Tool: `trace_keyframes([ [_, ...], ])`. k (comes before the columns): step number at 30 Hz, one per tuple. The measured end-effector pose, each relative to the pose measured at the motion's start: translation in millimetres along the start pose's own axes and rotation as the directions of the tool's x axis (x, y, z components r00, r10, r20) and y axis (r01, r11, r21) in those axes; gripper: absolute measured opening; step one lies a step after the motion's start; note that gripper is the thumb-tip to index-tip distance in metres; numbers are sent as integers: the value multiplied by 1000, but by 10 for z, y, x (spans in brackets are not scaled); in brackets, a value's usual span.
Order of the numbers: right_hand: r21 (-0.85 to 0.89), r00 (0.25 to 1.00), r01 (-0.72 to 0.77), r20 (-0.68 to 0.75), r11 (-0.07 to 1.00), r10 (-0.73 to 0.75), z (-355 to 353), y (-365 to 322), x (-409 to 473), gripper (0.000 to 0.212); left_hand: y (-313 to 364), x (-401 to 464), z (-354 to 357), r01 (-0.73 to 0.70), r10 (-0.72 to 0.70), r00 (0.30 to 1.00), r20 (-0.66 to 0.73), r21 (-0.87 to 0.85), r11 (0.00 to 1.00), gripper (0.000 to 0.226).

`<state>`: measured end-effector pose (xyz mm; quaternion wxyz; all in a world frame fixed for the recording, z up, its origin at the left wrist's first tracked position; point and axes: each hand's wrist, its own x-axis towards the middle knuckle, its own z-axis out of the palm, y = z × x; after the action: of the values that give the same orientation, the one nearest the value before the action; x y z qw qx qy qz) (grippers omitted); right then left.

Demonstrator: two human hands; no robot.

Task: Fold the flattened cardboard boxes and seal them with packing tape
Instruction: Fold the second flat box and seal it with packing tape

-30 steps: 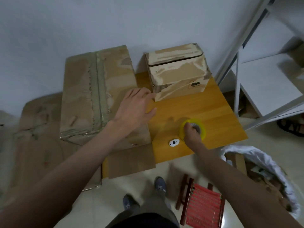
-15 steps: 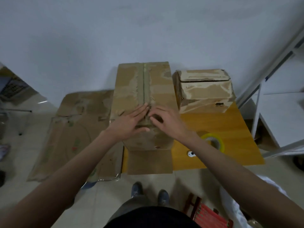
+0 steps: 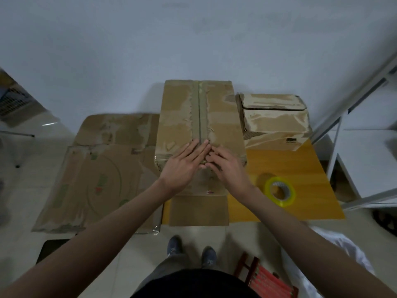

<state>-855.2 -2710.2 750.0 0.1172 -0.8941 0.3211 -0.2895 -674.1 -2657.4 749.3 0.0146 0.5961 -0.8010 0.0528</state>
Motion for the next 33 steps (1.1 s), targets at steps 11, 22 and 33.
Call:
trace_keyframes([
  [11, -186, 971, -35, 225, 982, 77, -131, 139, 525, 44, -478, 330, -156, 19, -9, 996, 86, -113, 993, 66],
  [22, -468, 871, -130, 368, 874, 326, 157, 620, 1489, 58, -1106, 1362, -85, 65, -49, 983, 176, -85, 994, 63],
  [33, -436, 848, -97, 435, 895, 304, 325, 1258, 2520, 57, -1759, 2325, 30, 144, -127, 972, 196, -77, 987, 61],
])
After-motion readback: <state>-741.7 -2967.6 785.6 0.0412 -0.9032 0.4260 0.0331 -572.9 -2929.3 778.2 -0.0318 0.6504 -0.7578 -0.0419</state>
